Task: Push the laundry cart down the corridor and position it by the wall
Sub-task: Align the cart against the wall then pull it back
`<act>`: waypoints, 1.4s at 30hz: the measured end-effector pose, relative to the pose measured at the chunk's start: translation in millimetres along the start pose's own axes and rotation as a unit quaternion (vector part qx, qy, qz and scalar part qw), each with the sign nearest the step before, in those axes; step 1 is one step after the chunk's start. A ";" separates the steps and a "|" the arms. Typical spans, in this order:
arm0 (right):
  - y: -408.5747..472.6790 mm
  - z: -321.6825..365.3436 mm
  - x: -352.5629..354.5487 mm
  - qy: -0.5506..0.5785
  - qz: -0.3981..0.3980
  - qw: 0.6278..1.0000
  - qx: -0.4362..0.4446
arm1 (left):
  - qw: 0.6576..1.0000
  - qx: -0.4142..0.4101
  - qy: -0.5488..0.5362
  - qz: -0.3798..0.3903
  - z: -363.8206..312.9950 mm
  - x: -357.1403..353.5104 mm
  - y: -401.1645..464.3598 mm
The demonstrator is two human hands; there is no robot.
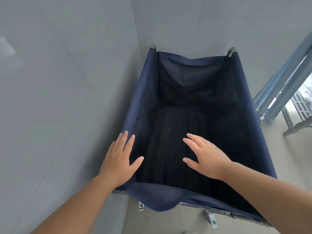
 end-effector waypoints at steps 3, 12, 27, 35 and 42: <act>30.7 20.0 -0.5 0.002 0.001 1.000 0.030 | 1.000 0.012 -0.009 0.004 7.3 -0.6 6.7; 113.8 57.7 -3.3 0.079 -0.033 0.996 0.003 | 0.999 0.014 -0.048 0.004 9.9 0.1 31.8; 232.9 85.7 -17.6 0.112 -0.050 0.992 -0.029 | 0.996 0.055 -0.064 0.018 15.4 -6.8 31.0; 271.1 100.3 -34.4 0.009 -0.040 0.997 0.059 | 0.993 0.083 -0.078 0.035 17.3 -7.2 34.1; 281.5 102.1 -34.8 -0.003 -0.054 0.995 0.089 | 0.992 0.087 -0.070 0.051 17.7 -6.5 34.9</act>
Point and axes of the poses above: each hand's wrist, its own y-axis towards the middle knuckle, its own x-axis out of the back of the hand, z = x × y, the point moved 9 cm from there along y, towards the middle knuckle, and after that the axes turned 3 degrees about y, right-handed, at the moved point
